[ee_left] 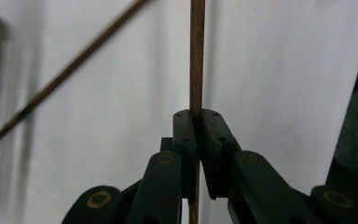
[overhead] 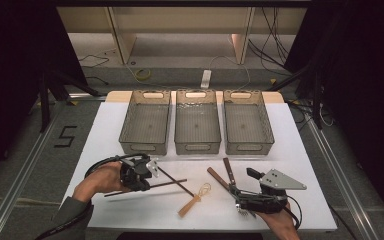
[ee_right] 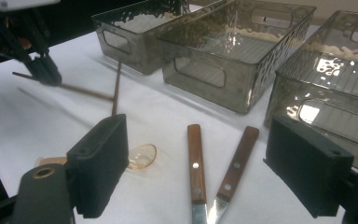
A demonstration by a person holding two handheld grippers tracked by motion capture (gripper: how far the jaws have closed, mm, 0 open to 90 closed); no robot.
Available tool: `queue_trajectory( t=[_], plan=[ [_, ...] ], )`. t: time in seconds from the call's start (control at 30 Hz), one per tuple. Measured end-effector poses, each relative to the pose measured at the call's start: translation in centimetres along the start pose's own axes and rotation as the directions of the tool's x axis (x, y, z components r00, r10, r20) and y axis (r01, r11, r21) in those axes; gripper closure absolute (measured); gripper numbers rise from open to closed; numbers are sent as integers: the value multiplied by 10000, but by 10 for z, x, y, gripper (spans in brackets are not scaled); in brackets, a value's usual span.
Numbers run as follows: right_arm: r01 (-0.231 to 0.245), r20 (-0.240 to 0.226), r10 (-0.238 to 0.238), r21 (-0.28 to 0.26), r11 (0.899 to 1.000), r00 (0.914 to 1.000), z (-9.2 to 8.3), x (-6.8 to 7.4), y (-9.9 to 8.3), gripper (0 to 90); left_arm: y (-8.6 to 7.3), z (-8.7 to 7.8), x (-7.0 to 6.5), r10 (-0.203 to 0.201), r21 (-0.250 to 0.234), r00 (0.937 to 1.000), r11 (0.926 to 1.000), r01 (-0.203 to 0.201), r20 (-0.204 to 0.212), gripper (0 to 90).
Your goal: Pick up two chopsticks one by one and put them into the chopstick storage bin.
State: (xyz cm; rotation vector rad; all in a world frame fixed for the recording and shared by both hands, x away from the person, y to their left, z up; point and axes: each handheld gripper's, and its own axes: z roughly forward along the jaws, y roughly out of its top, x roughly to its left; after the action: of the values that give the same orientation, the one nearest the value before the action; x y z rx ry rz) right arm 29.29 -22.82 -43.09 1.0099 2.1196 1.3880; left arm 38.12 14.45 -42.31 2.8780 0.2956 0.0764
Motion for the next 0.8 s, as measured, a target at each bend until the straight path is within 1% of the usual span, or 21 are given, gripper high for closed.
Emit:
queue_trajectory(
  t=[0.1,0.2,0.27,0.3,0.37,0.4,0.43,0.5,0.53,0.63,0.67,0.77,0.8],
  plan=[
    [3,2,-3,19,10000,10000,0,0,0,216,1,-5,2,-309,-307,9993,9991,302,-211,844],
    [-5,0,5,6,10000,10000,0,1,0,216,3,-9,4,-833,-660,9960,9945,810,-331,844],
    [-7,3,7,16,10000,10000,0,1,0,216,3,-10,7,-1243,-1039,9918,9872,1206,-292,843],
    [-5,1,5,12,10000,10000,0,0,0,216,2,-12,9,-1572,-1175,9871,9813,1526,-308,843],
    [-3,7,3,8,10000,10000,0,0,0,216,2,-14,11,-1816,-1218,9821,9771,1746,-493,844],
    [-11,2,11,14,10000,10000,0,0,0,216,1,-15,12,-2013,-1336,9777,9723,1919,-603,844],
    [-13,10,13,11,10000,10000,0,0,0,216,1,-16,13,-2139,-1445,9746,9685,2027,-662,843],
    [-7,11,7,11,10000,10000,0,1,0,216,2,-21,14,-2174,-1619,9734,9656,2037,-720,844],
    [-12,0,12,9,10000,10000,0,1,0,216,2,-23,16,-2266,-1676,9701,9632,2099,-871,844],
    [-41,-3,41,-3,10000,10000,0,0,0,216,4,-31,19,-2548,-2135,9613,9498,2285,-1049,843],
    [-46,2,46,-6,10000,10000,0,0,0,216,4,-33,21,-2689,-2302,9570,9433,2390,-1086,843],
    [-54,11,54,-7,10000,10000,0,0,0,216,4,-40,27,-2999,-2664,9448,9288,2577,-1317,843],
    [-62,19,62,-12,10000,10000,0,0,0,216,3,-43,31,-3088,-2847,9432,9213,2647,-1224,843]
  ],
)
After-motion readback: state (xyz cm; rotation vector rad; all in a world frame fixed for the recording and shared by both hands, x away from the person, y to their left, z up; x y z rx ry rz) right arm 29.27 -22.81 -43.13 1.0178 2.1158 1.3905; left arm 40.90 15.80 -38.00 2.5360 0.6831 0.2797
